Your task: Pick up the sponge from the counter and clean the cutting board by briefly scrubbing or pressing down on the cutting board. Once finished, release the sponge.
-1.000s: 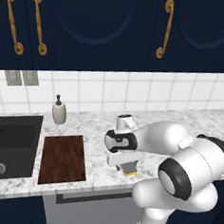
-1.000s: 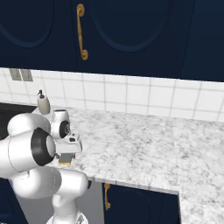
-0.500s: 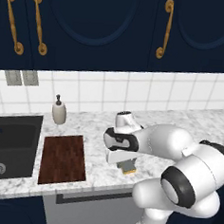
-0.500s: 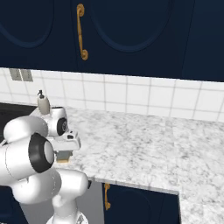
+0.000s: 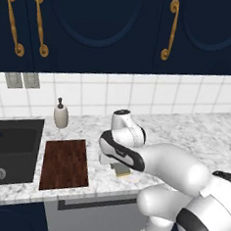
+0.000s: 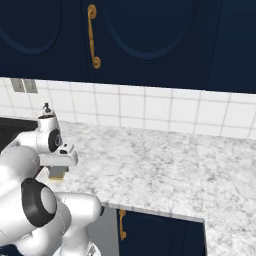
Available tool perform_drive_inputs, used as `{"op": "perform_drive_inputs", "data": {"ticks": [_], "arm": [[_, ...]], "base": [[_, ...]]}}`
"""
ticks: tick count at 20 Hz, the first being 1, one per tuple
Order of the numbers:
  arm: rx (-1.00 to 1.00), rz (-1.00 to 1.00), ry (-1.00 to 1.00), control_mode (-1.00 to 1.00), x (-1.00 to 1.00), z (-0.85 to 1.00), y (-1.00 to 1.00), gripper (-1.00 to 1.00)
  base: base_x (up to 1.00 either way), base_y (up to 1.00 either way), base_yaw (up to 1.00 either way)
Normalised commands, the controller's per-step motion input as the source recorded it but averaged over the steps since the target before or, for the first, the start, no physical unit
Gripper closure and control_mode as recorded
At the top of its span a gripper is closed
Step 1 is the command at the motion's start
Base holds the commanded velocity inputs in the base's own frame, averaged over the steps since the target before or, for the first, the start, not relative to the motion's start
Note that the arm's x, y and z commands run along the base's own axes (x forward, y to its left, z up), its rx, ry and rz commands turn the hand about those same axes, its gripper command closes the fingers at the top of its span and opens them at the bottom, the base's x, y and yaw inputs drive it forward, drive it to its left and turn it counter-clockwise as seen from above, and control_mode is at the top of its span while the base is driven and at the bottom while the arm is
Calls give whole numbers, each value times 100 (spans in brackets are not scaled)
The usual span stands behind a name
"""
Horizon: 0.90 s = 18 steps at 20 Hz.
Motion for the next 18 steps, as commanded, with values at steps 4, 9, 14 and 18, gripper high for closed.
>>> {"op": "perform_drive_inputs", "data": {"ticks": [4, 9, 14, 18], "arm": [[0, -7, -10, -100, -9, 51, 78, 100], [0, -8, -2, -100, 0, 33, 100, 100], [0, -10, -12, -100, -2, 7, 100, 100], [0, -9, -5, -100, 0, -8, 93, 100]], "base": [[0, 0, 0], [0, 0, 0], [0, 0, 0], [0, 0, 0]]}}
